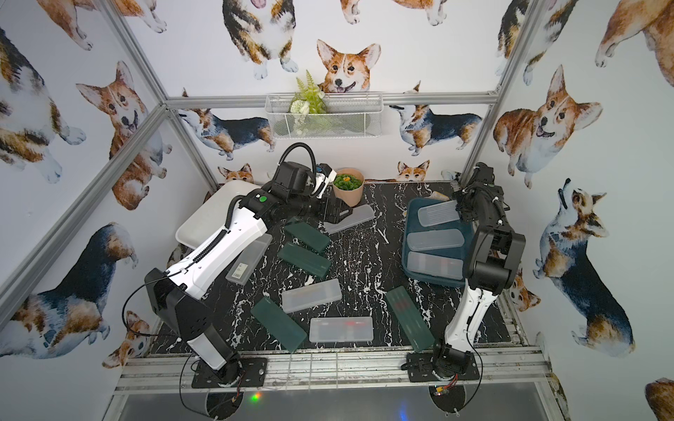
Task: Place the pencil cases by color into the storage box
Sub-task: Place the pencil case at the storage box.
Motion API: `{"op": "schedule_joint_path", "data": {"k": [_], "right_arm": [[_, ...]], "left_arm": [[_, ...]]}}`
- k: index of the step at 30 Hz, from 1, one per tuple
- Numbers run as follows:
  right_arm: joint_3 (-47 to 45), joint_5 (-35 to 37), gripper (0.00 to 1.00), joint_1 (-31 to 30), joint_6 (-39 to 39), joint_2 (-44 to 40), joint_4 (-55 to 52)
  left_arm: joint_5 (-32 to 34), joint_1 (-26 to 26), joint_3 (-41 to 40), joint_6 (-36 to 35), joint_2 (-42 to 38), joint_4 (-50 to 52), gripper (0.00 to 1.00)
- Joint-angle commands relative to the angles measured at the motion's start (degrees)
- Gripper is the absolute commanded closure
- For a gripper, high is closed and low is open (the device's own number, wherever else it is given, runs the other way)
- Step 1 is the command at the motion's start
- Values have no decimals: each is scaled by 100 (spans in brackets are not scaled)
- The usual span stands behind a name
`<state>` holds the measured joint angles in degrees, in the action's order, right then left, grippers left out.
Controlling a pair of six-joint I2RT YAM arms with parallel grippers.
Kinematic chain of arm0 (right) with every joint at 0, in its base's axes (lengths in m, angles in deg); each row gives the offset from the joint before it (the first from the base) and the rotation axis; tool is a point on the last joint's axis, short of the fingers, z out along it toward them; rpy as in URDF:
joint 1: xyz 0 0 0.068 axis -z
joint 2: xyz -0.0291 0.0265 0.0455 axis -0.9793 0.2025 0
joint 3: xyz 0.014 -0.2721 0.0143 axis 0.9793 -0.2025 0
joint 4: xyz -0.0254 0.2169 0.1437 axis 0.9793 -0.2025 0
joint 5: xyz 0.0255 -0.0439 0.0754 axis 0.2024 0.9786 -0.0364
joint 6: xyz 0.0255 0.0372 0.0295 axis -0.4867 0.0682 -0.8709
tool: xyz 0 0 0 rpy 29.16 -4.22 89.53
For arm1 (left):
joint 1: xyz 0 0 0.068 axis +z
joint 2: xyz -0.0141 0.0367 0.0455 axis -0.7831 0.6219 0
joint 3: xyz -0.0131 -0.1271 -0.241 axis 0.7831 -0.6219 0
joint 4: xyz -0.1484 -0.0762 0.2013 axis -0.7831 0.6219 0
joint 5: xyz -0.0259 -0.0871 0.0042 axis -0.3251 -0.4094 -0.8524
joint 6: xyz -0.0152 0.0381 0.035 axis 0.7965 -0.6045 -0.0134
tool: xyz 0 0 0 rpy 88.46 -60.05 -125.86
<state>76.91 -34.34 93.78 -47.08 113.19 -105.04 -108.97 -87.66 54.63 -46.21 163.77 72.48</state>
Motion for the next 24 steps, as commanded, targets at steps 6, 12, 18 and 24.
{"op": "schedule_joint_path", "data": {"k": [6, 12, 18, 24], "right_arm": [[237, -38, 35, -260, 195, 434, 207], [204, -12, 35, -369, -9, 626, 79], [-221, -56, 35, -382, -336, 649, 259], [-277, -158, 34, -404, -561, 718, -141]], "left_arm": [[-21, -9, 129, 27, 78, 76, 1], [12, -3, 93, 8, 54, 102, 1], [19, 16, 45, -6, 16, 111, 1], [14, 43, -46, -4, -54, 84, 1]]}}
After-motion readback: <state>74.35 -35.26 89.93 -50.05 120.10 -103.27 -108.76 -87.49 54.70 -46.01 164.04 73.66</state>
